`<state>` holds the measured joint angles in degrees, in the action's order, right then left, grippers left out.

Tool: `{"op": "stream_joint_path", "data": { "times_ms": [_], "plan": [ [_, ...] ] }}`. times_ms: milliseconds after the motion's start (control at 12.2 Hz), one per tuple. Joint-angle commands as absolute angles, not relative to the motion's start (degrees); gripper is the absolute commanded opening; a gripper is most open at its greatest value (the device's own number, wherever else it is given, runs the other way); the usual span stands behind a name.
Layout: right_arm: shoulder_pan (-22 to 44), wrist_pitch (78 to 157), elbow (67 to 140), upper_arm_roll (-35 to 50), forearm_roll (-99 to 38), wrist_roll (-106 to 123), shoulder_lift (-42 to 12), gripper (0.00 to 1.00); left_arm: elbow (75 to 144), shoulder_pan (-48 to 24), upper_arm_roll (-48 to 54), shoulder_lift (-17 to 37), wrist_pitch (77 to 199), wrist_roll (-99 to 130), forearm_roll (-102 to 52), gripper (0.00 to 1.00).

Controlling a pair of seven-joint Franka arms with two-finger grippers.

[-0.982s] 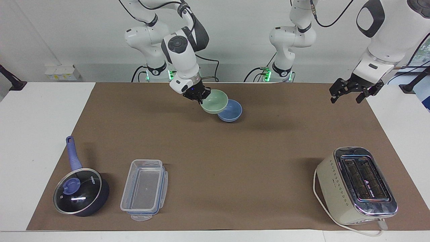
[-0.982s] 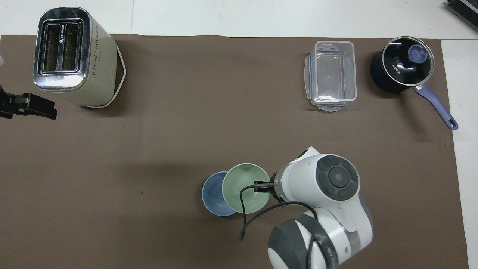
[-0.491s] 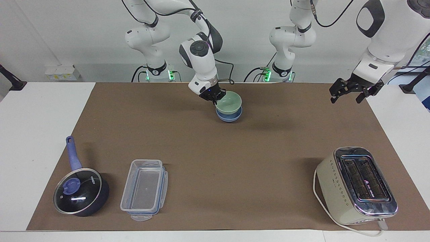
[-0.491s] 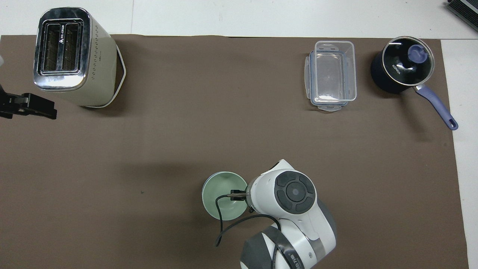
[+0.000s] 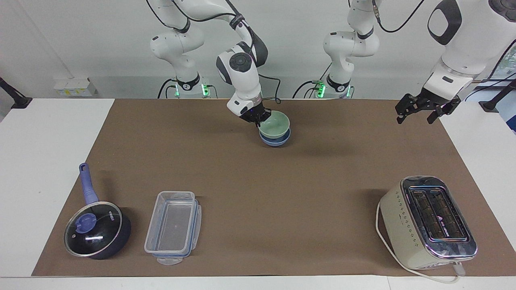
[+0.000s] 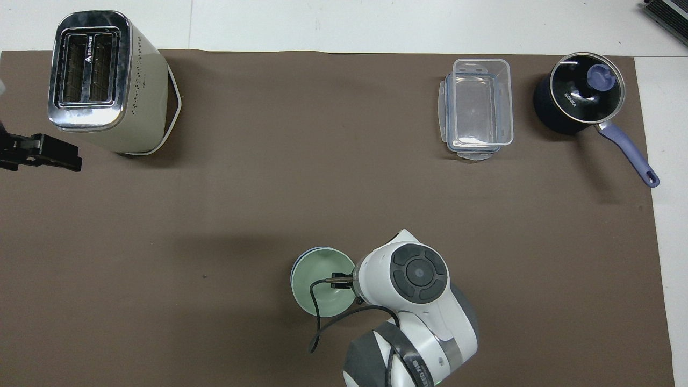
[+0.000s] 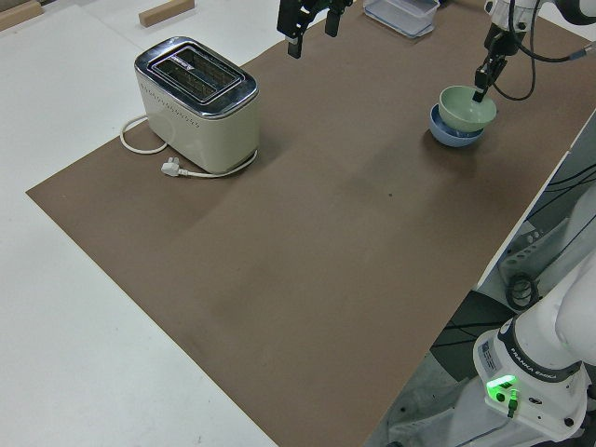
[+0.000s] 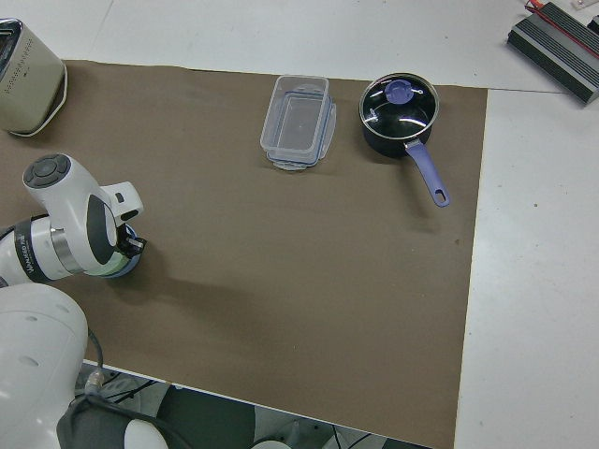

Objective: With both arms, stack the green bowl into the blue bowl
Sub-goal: 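Lower the green bowl into the blue bowl and open the right gripper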

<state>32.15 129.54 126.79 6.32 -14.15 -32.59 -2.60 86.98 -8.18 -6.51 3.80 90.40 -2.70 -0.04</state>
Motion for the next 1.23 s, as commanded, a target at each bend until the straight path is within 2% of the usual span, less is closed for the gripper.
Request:
{"op": "stream_joint_path", "data": {
  "times_ms": [0, 409, 655, 900, 982, 1145],
  "plan": [
    [32.5, 131.6, 126.6, 6.2, -14.9, -32.8, -3.7, 0.00, 86.9, -7.8, -6.2, 3.8, 90.2, -3.2, 1.1, 1.00],
    [32.5, 132.6, 126.4, 6.2, -14.9, -32.6, -3.8, 0.00, 86.8, -7.8, -6.2, 3.8, 90.2, -3.2, 1.1, 1.00],
    [32.6, 132.6, 126.4, 6.2, -14.9, -32.9, -3.8, 0.07, 86.9, -7.8, -6.2, 3.8, 90.2, -3.2, 1.1, 1.00],
    [33.0, 132.5, 126.3, 6.2, -14.9, -33.0, -3.8, 0.32, 86.8, -7.8, -6.2, 3.8, 90.2, -3.2, 1.1, 1.00],
    [33.0, 132.4, 126.0, 6.2, -14.9, -33.0, -3.8, 0.36, 86.8, -7.8, -6.2, 3.8, 90.2, -3.2, 1.1, 1.00],
    [33.0, 131.3, 125.1, 6.2, -15.1, -33.0, -3.2, 0.52, 86.8, -7.8, -6.2, 3.8, 90.1, -3.2, 1.1, 1.00]
  ]
}}
